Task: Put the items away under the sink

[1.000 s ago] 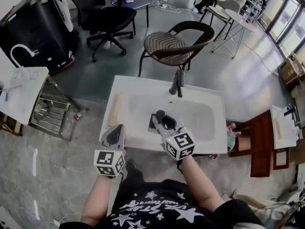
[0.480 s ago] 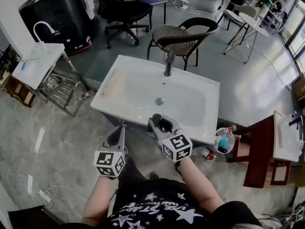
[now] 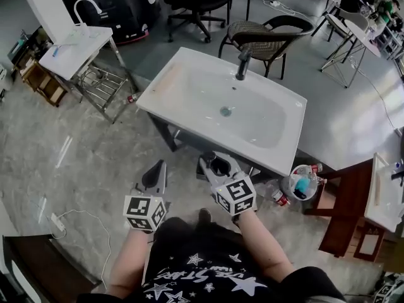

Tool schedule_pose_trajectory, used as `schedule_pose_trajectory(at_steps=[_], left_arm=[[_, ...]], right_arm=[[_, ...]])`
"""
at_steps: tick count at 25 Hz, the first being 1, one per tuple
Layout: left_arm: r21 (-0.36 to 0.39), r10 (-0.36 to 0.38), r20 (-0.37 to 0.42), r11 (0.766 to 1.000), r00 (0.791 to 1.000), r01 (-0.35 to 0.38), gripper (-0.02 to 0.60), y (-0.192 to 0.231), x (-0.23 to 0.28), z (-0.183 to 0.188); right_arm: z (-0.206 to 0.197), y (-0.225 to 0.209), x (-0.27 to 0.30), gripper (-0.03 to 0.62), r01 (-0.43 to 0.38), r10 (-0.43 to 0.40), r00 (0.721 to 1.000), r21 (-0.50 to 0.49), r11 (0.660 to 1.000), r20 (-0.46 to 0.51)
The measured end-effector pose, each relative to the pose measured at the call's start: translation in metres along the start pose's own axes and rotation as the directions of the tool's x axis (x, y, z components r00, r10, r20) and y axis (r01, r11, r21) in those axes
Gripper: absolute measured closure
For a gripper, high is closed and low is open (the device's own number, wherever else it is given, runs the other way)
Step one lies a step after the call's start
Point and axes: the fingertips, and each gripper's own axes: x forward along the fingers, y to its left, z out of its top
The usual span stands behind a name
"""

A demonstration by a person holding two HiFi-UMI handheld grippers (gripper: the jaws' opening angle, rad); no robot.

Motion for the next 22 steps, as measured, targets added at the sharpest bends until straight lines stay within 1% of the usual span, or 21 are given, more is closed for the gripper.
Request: schedule_pose_trajectory(at_steps=[4,8,11,14,17,19,22], left_arm=[[-0.020,0.035,-0.001,0.999,0.999,-0.035,0.572,0.013,-0.022,-0.009],[-0.037,0.033,0.018,0.999,0.999,-0.032,0.572,0.014,-0.049,-0.014],[-0.050,0.042,0.033,0.998,0.999,-0.041,0.572,0.023,-0.080,-0.019],[-0.071,0.055,0.039,0.996,0.998,-0.052,0.572,0.040,-0.116,-0.031],[-0.098,0.062,0.028,0.993,0.998,-0.059,0.572,0.051,-0.148,-0.053],[-0.101,0.063,0.020,0.993,0.998,-0.060,0.572,0.055,-0.168,-0.069],[-0.112,0.068,0.012,0.992,0.998,-0.066,0.572,0.062,-0.195,-0.090]], right_arm=[[-0.005,0.023,0.002,0.497,-0.035,0.035,0.999,-0.018,0.999,-0.007],[-0.007,0.047,-0.001,0.497,-0.045,0.045,0.999,-0.033,0.998,-0.013],[-0.007,0.073,-0.007,0.497,-0.040,0.040,0.999,-0.028,0.999,-0.005],[-0.012,0.102,-0.012,0.497,-0.021,0.021,1.000,0.005,1.000,-0.004],[-0.025,0.123,-0.024,0.497,0.018,-0.017,1.000,0.055,0.998,-0.014],[-0.037,0.134,-0.034,0.497,0.043,-0.041,0.999,0.082,0.996,-0.023],[-0.052,0.151,-0.046,0.497,0.079,-0.075,0.996,0.097,0.992,-0.040]])
